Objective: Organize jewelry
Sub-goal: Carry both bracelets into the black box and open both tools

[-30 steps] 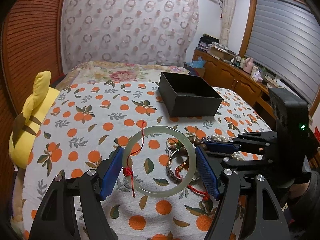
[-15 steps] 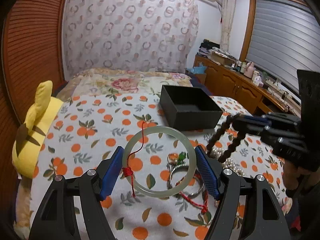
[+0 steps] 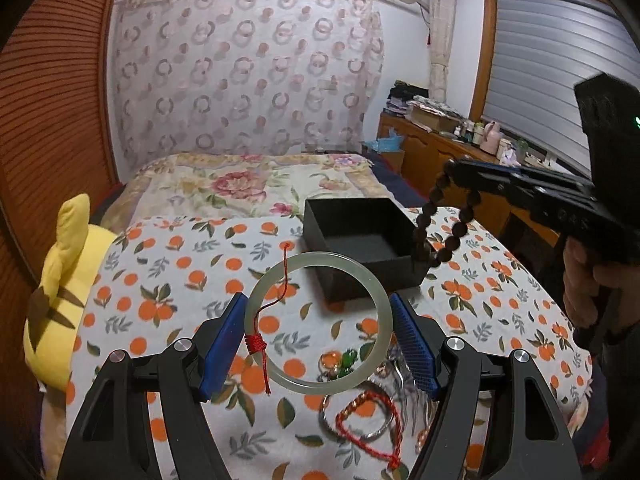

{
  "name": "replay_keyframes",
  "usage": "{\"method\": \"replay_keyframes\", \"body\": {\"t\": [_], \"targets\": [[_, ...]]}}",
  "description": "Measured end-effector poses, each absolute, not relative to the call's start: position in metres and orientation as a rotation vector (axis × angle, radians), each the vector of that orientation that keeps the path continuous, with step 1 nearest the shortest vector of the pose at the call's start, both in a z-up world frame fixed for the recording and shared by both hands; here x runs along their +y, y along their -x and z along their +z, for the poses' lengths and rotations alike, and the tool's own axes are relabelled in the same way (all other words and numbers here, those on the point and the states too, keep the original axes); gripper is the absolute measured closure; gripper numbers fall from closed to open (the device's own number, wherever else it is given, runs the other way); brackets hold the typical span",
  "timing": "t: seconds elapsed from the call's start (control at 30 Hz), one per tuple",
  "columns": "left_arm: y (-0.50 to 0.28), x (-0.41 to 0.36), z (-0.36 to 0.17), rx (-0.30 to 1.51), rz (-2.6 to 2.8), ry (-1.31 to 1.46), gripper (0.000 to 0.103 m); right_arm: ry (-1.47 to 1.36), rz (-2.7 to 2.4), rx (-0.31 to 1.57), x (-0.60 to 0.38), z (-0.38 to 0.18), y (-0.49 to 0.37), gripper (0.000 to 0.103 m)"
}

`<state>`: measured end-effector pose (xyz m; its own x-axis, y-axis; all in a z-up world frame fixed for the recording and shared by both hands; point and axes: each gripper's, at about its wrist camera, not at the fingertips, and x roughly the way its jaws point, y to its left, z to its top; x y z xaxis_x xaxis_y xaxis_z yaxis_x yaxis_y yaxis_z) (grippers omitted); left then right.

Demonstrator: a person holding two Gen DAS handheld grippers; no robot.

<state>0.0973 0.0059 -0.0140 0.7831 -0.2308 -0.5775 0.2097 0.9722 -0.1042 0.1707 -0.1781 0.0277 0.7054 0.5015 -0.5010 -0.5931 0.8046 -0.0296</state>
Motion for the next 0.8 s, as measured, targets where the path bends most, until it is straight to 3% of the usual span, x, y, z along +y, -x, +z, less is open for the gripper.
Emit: {"method": "replay_keyframes", "body": {"t": [0.6, 0.63, 0.7, 0.8], "targets": [[-0.170, -0.030, -0.018, 0.663, -0.245, 0.008, 0.034, 0.125, 0.573, 0.683, -0.180, -0.022, -0.241, 0.087], [-0.173, -0.032, -0.018, 0.664, -0.243, 0.004, 0.034, 0.115, 0.581, 0.699, -0.183, -0.025, -0.243, 0.084], [-0.180, -0.036, -0.018, 0.666, -0.244, -0.003, 0.034, 0.108, 0.570, 0.700, -0.188, -0.027, -0.241, 0.068], [-0.192, -0.046, -0.019, 0.675, -0.251, -0.013, 0.034, 0.087, 0.567, 0.685, -0.201, -0.024, -0.237, 0.066]]}}
